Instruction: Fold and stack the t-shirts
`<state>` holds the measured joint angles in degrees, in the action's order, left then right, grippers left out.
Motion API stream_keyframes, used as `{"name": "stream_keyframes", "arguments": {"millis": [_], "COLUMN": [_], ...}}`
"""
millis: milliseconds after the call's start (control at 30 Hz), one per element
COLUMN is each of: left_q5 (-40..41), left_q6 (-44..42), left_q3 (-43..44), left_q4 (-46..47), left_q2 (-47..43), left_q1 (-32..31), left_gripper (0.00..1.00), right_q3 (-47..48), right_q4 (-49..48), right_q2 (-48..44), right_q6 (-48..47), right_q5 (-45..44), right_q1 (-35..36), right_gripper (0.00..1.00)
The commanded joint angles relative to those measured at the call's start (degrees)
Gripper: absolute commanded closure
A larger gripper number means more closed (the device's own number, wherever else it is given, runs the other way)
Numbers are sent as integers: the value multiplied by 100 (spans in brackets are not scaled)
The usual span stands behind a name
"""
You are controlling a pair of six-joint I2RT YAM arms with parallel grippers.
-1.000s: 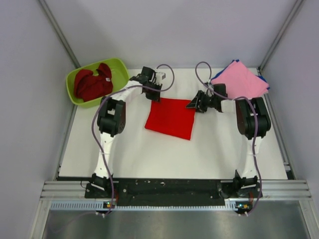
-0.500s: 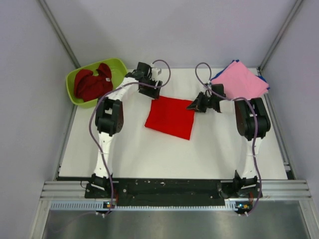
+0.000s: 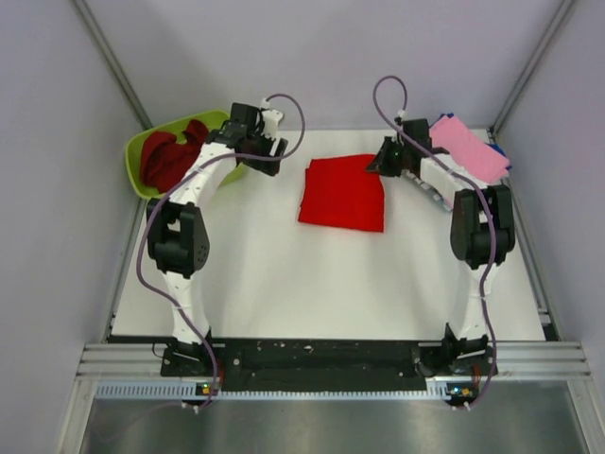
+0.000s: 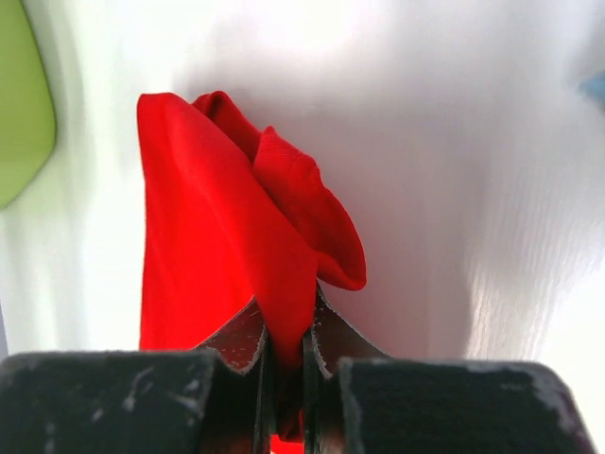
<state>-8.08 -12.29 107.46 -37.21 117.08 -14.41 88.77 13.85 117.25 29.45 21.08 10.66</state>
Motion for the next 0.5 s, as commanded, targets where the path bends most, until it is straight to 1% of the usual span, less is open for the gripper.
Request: {"name": "stream_keyframes", "arguments": {"millis": [0,133,467], "left_q5": [-36,-80,-1], "left_q6": [-185,-221,-344], "left_q3": [-365,-577,-586], "left_q4": [21,65,-40], "left_q2": [-369,-519,-510], "left_q1": [-26,-26,-26], "left_gripper": [18,18,18], "right_q3": [1123,2037,3523], "right_q4": [565,970,1261], "right_q2": [297,623,1089], "right_q6": [-326,-344,78], "right_q5": [-464,-631,-746], "right_q1": [-90,-186,-696], "right_gripper": [100,100,100]}}
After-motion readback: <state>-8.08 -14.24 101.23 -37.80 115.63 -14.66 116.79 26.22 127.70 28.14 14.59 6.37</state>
